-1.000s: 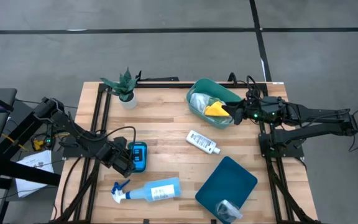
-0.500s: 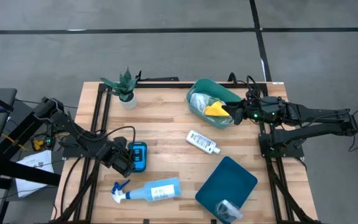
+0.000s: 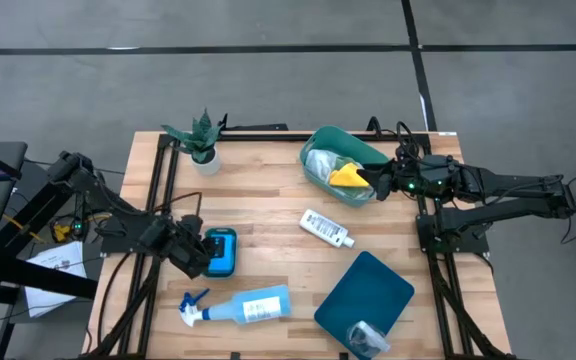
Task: Pick & Place Kitchen Items
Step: Put the blue spray bottle into the blue bin
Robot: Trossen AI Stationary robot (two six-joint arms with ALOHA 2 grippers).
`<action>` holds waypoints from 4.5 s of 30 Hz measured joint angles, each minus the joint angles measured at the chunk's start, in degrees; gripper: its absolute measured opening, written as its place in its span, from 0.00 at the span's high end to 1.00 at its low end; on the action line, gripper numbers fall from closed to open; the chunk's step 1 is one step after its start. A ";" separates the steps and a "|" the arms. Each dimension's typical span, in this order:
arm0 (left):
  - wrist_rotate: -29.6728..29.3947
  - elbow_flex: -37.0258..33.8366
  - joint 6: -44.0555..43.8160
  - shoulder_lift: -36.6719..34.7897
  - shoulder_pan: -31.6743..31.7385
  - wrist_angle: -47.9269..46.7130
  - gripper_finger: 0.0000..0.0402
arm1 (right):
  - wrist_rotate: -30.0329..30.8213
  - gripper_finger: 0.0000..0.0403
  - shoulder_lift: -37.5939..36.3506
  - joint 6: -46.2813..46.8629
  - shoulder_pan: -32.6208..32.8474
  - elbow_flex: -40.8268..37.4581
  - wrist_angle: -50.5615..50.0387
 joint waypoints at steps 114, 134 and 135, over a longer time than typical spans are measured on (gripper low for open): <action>18.42 -6.36 -10.14 -6.12 -30.20 23.50 0.50 | -0.25 0.51 0.02 0.06 0.91 0.01 2.10; 22.32 -13.53 -5.49 -0.51 -30.27 32.57 0.55 | -0.17 0.51 0.02 -0.41 0.61 0.02 0.76; 22.24 -13.53 -5.46 -0.49 -30.18 32.07 0.56 | -0.17 0.51 0.02 -0.44 0.46 0.02 0.76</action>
